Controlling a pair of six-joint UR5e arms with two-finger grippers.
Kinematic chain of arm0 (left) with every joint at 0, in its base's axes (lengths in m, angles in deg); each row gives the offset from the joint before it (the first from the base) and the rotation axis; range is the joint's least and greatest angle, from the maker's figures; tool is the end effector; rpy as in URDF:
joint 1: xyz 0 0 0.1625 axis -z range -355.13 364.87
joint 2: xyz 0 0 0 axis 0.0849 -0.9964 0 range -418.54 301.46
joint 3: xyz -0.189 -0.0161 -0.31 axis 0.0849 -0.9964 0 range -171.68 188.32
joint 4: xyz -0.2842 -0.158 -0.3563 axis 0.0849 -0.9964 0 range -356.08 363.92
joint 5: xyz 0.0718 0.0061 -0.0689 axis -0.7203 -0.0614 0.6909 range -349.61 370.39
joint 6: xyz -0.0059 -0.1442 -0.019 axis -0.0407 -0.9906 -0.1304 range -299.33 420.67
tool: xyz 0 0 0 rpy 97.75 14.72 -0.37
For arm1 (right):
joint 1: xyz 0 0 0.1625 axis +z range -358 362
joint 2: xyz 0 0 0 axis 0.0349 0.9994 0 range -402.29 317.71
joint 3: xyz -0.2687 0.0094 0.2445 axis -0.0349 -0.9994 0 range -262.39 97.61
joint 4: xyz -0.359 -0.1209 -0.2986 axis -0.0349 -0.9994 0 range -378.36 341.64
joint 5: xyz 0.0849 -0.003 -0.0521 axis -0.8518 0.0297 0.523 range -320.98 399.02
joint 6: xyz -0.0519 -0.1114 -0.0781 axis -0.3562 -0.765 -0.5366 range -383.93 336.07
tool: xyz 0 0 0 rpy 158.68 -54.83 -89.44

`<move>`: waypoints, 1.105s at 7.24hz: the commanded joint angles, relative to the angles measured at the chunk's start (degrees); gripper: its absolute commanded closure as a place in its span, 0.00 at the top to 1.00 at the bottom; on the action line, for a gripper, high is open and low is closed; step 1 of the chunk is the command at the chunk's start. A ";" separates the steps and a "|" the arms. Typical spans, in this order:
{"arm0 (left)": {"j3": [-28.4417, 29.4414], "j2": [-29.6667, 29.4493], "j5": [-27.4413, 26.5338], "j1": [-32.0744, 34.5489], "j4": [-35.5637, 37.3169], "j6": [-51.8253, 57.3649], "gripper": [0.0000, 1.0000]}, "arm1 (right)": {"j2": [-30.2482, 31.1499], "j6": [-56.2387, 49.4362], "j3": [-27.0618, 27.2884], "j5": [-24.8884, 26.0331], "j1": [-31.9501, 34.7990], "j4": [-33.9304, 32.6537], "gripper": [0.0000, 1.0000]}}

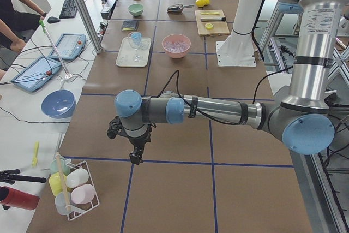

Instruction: Put ice in cup with scoop

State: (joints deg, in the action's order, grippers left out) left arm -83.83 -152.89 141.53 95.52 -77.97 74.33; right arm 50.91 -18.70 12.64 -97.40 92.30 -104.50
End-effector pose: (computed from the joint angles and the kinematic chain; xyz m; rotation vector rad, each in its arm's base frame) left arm -0.0442 -0.5843 0.5848 0.0628 0.7171 0.2071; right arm 0.0308 -0.5520 0.6005 0.0590 -0.8128 0.0508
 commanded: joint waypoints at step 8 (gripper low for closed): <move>0.40 0.04 4.30 0.05 -0.11 -9.53 1.00 | 0.32 -0.93 -0.20 1.16 0.23 -0.26 1.00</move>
State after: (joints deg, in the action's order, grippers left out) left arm -83.37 -152.85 145.83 95.57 -78.11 64.85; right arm 51.22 -19.70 12.44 -96.11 92.53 -104.76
